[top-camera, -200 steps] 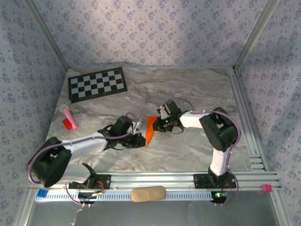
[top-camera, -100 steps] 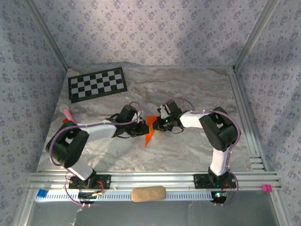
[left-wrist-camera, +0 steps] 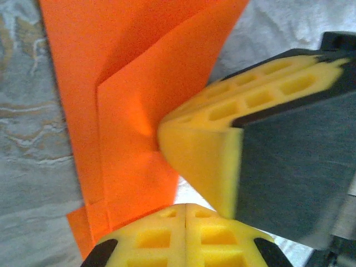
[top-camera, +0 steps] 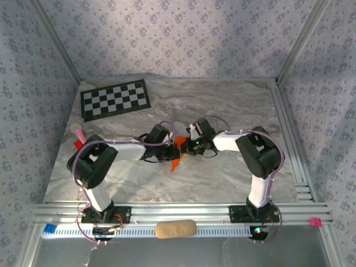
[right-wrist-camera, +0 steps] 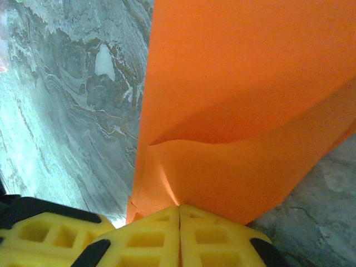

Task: Fold a paper plane with a square sheet of paper (pick it up from the middle)
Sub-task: Fold the wing for the fifth time at the center of the table.

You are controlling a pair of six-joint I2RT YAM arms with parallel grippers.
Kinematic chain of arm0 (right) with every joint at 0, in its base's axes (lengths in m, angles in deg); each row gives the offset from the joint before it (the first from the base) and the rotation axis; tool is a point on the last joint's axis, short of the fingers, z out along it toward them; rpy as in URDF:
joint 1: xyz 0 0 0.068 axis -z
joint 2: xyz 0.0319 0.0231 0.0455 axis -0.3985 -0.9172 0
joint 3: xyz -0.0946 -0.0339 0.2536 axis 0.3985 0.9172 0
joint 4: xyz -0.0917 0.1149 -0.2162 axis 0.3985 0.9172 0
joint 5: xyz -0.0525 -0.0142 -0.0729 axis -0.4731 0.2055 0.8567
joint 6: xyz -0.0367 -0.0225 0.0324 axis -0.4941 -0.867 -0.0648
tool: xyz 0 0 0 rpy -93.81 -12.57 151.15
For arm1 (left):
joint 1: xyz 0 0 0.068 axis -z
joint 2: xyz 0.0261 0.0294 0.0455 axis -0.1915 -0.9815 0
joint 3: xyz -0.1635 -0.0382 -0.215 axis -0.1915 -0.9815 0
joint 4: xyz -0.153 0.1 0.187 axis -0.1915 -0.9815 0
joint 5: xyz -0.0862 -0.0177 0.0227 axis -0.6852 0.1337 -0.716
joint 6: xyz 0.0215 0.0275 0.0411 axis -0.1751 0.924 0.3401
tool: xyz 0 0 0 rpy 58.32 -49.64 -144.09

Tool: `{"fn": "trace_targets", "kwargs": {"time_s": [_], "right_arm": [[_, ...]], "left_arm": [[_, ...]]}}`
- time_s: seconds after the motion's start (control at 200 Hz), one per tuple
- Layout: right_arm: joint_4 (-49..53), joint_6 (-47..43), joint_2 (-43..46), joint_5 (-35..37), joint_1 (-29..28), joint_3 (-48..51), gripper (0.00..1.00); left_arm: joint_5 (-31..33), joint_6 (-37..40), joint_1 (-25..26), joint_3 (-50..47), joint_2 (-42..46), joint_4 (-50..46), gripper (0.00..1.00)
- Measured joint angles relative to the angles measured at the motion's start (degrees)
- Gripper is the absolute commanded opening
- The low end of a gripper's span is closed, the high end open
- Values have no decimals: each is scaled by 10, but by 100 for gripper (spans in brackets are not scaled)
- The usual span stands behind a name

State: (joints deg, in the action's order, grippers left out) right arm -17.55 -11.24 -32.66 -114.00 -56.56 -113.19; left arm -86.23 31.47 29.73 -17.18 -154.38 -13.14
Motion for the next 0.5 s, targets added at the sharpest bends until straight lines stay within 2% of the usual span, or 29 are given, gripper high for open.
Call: {"fn": "trace_targets", "kwargs": {"time_s": [0.31,0.5], "right_arm": [[0,0,5,0,4,5,12],[16,0,46,14,30,32,14]], "left_arm": [[36,13,18,6,-10,-12,0],[37,26,29,-23,6,10,0]]}}
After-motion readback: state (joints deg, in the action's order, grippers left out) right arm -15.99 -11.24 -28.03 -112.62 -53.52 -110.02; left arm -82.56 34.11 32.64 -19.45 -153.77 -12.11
